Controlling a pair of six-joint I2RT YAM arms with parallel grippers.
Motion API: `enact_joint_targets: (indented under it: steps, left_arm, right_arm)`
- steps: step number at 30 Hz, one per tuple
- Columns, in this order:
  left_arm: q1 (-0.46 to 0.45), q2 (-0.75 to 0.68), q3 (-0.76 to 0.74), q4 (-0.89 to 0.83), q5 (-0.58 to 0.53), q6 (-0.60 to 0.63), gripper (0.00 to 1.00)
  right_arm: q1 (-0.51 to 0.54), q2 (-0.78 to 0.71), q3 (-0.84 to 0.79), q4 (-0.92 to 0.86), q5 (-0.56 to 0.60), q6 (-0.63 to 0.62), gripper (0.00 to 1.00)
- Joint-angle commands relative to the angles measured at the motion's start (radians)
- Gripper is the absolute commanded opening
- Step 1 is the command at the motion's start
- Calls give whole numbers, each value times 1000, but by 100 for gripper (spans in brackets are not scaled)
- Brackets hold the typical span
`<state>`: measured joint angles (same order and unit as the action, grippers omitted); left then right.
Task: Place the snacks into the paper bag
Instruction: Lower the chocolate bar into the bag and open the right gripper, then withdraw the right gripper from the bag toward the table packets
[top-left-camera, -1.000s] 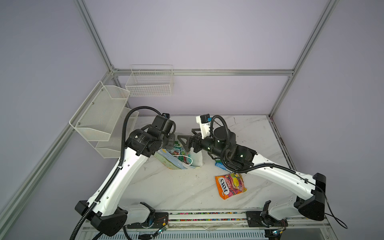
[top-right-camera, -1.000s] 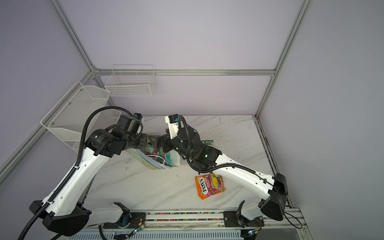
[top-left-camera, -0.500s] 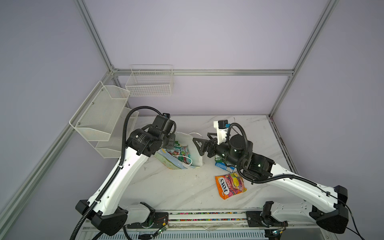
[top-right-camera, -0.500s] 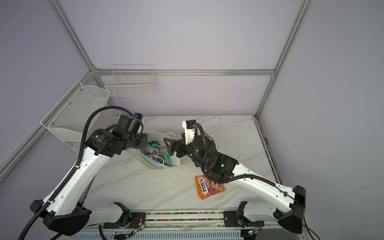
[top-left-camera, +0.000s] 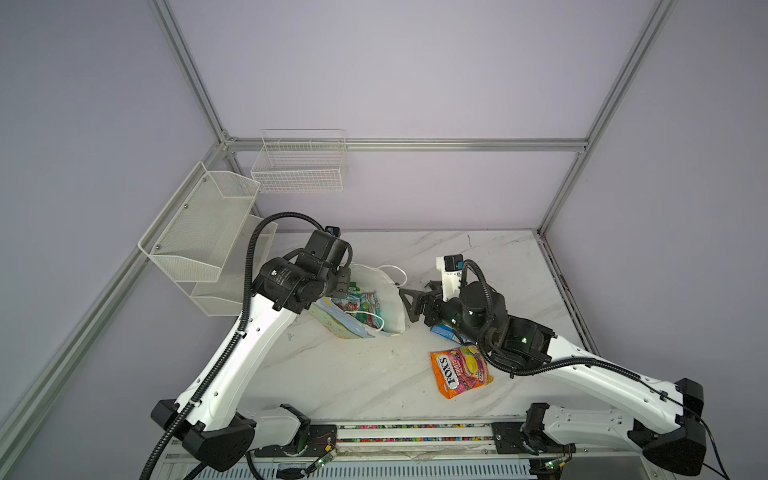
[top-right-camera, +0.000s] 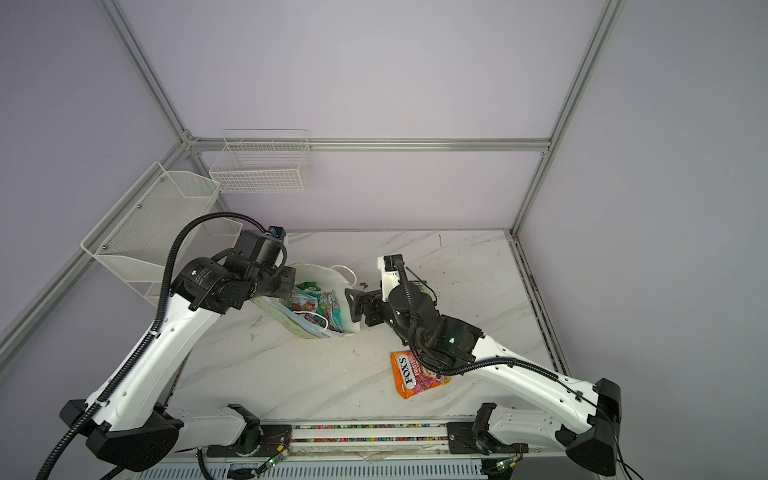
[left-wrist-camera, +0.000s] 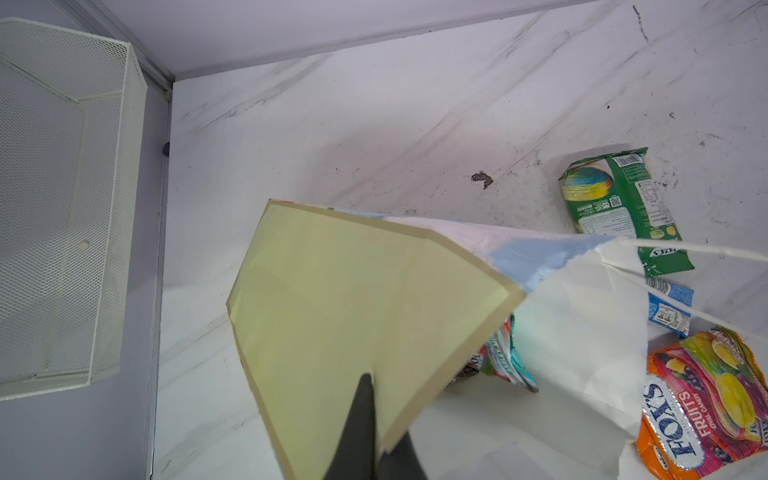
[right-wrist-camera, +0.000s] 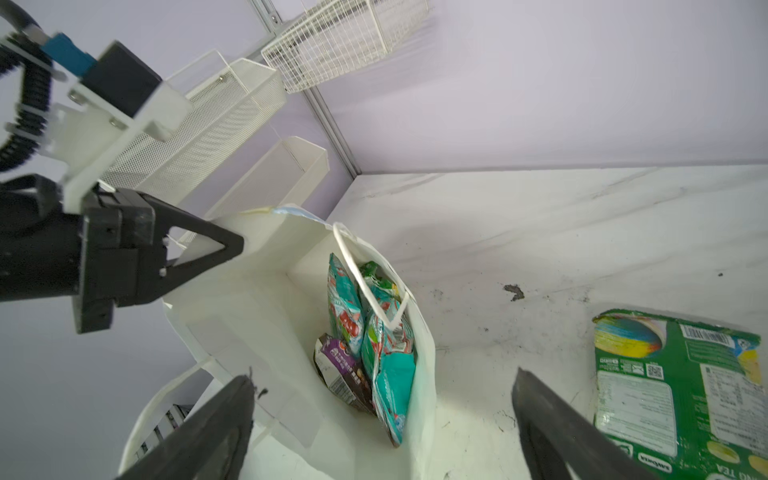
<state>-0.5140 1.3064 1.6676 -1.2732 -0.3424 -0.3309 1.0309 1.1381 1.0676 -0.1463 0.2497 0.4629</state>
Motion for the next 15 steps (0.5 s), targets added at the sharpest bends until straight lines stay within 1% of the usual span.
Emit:
enact_joint_targets:
  steps: [1,4,8,12,15]
  left_arm:
    - [-5,-2,75,5,2,-11,0]
    - [-6,-1,75,5,2,-11,0]
    - [-7,3,74,5,1,-13,0]
    - [-8,4,73,6,-1,-13,0]
    - [-8,5,72,5,-1,-11,0]
  right_arm:
    - [-13,4,-31,-47,-26,47,97]
    - [-30,21,-49,-53,-65,64,97]
    - [-53,68,-65,-50,-133,93,92]
    - [-59,147,-71,-30,-196,99,80]
    - [-61,206,-71,-20,-208,115,71]
